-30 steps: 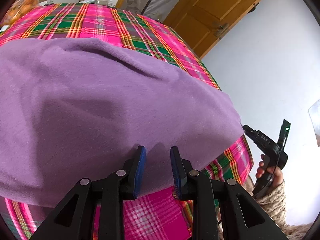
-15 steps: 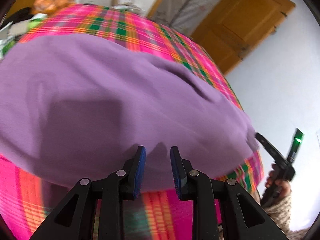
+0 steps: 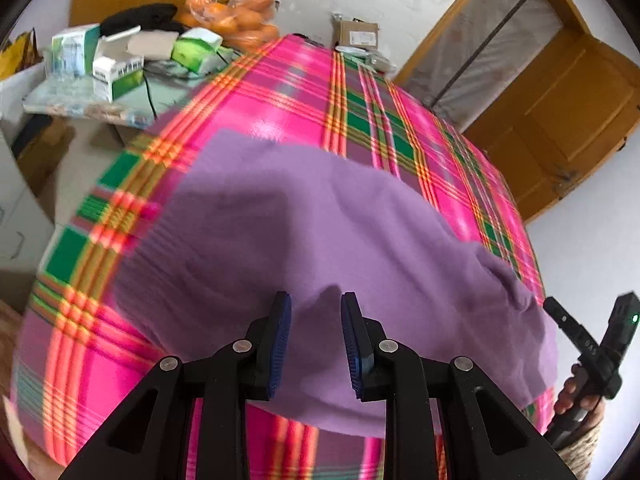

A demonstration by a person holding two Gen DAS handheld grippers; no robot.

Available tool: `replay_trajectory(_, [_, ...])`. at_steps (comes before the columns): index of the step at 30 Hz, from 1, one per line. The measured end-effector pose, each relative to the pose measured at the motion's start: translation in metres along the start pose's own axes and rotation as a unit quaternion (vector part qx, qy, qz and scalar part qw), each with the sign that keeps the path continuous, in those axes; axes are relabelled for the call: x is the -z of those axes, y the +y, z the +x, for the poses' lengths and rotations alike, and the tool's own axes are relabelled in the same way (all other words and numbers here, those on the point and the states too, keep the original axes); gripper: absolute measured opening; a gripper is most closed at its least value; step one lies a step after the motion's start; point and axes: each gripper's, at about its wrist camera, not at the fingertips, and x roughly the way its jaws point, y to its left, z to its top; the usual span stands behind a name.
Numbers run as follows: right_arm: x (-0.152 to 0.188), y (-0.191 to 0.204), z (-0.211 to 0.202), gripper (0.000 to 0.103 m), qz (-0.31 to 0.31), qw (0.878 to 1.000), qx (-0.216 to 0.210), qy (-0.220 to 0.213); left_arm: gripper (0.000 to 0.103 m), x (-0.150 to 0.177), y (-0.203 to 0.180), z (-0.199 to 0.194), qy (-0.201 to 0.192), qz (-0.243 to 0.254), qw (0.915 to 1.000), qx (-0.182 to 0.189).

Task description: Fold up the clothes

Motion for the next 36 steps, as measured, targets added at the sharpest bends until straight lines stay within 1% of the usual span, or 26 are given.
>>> replay_trajectory(4, [-0.015, 0.024, 0.027, 0.036, -0.023, 0.998, -0.047, 0.03, 0.026, -0.028, -0.005, -0.001, -0.005, 0.022, 0.9997, -0.001])
replay_trajectory(7, [-0.021, 0.04, 0.044, 0.036, -0.037, 0.996, -0.063, 0.055, 0.026, -0.052, -0.015, 0.001, -0.012, 0.047, 0.9988, -0.003])
replay_trajectory(9, [-0.024, 0.049, 0.055, 0.036, -0.047, 0.994, -0.073, 0.07, 0.027, -0.064, -0.023, 0.004, -0.013, 0.056, 0.9983, 0.006])
replay_trajectory(11, [-0.026, 0.057, 0.065, 0.036, -0.058, 0.992, -0.078, 0.082, 0.03, -0.072, -0.031, 0.006, -0.009, 0.068, 0.9975, 0.013])
replay_trajectory(12, [-0.025, 0.059, 0.068, 0.036, -0.057, 0.991, -0.086, 0.088, 0.036, -0.077, -0.035, 0.009, -0.007, 0.076, 0.9969, 0.016])
replay_trajectory(13, [-0.025, 0.061, 0.071, 0.036, -0.055, 0.99, -0.094, 0.094, 0.036, -0.083, -0.041, 0.014, -0.005, 0.086, 0.9961, 0.019])
replay_trajectory(16, [-0.023, 0.067, 0.076, 0.036, -0.058, 0.986, -0.111, 0.106, 0.036, -0.099, -0.059, 0.03, 0.012, 0.111, 0.9932, 0.034])
replay_trajectory(20, [-0.019, 0.071, 0.081, 0.036, -0.063, 0.984, -0.119, 0.117, 0.036, -0.114, -0.075, 0.059, 0.048, 0.135, 0.9891, 0.035])
replay_trajectory(21, [-0.018, 0.072, 0.08, 0.03, -0.065, 0.983, -0.121, 0.12, 0.036, -0.116, -0.077, 0.066, 0.058, 0.135, 0.9884, 0.038])
replay_trajectory(22, [-0.017, 0.074, 0.078, 0.018, -0.07, 0.982, -0.127, 0.119, 0.036, -0.117, -0.078, 0.071, 0.066, 0.132, 0.9884, 0.038])
replay_trajectory(24, [-0.014, 0.079, 0.074, 0.012, -0.082, 0.981, -0.133, 0.115, 0.037, -0.118, -0.079, 0.08, 0.079, 0.127, 0.988, 0.04])
replay_trajectory(27, [-0.008, 0.087, 0.067, 0.007, -0.099, 0.976, -0.151, 0.12, 0.036, -0.117, -0.078, 0.087, 0.088, 0.129, 0.9869, 0.041])
replay_trajectory(29, [-0.002, 0.092, 0.066, 0.007, -0.11, 0.972, -0.161, 0.131, 0.037, -0.116, -0.076, 0.09, 0.094, 0.125, 0.9868, 0.041])
replay_trajectory(36, [0.017, 0.091, 0.065, 0.007, -0.113, 0.965, -0.172, 0.164, 0.036, -0.109, -0.064, 0.096, 0.106, 0.114, 0.9874, 0.032])
